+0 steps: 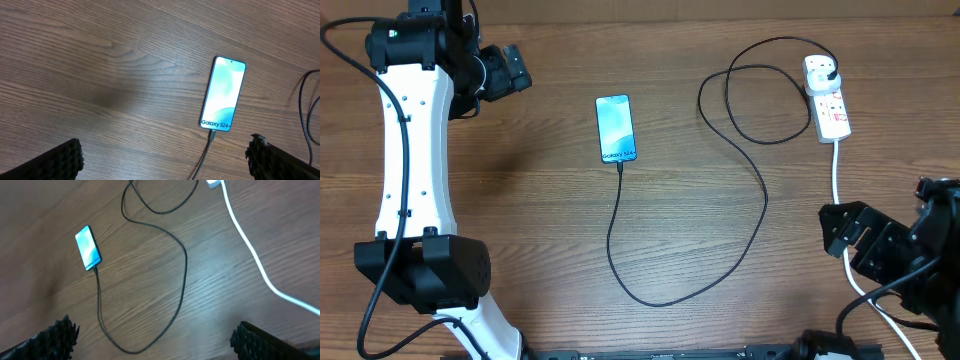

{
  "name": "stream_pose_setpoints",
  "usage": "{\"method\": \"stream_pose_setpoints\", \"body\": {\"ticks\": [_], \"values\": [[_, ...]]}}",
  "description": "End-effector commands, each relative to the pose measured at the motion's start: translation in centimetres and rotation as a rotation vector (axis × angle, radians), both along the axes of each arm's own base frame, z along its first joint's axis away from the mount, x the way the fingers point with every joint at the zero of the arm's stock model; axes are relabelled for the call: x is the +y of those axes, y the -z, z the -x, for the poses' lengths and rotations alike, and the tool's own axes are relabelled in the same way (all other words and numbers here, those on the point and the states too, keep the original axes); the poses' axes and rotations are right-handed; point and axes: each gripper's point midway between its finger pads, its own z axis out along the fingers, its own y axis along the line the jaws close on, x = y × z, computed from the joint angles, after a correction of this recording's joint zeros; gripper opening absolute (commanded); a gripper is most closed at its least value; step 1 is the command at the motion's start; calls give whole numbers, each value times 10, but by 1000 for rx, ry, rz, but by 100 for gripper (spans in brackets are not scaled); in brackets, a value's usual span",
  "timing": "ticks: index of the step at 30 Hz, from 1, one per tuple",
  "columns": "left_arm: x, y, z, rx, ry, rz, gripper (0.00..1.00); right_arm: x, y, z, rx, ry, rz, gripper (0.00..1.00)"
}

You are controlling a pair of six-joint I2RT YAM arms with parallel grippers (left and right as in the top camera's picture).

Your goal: Plug charger to phone and switch on socket

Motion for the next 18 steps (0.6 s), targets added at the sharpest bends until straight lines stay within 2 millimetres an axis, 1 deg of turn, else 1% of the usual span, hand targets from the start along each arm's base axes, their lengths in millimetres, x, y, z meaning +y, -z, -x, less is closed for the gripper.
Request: {"method": "stream_pose_setpoints", "body": {"ticks": [1,2,3,5,6,9,13,18], "values": [[-1,6,-1,15,-2,-6,100,7,10,-2,-64,-103,58,100],[-1,6,-1,15,-2,-6,100,9,14,-5,-100,-129,70,100],[-1,6,-1,15,-2,-6,100,15,22,-11,-177,-165,81,100],[-1,6,-2,14,-2,-6,100,22,30,-18,-279,-201,91,100],[-1,6,-1,15,-2,-7,100,27,38,-25,-388,-226,101,100],[-1,6,-1,15,-2,-6,100,32,48,-32,-542,-244,115,100],[-1,6,-1,15,-2,-6,100,36,58,-37,-701,-269,153,100],[-1,6,-1,15,-2,-6,100,29,63,-46,-867,-228,217,100]]}}
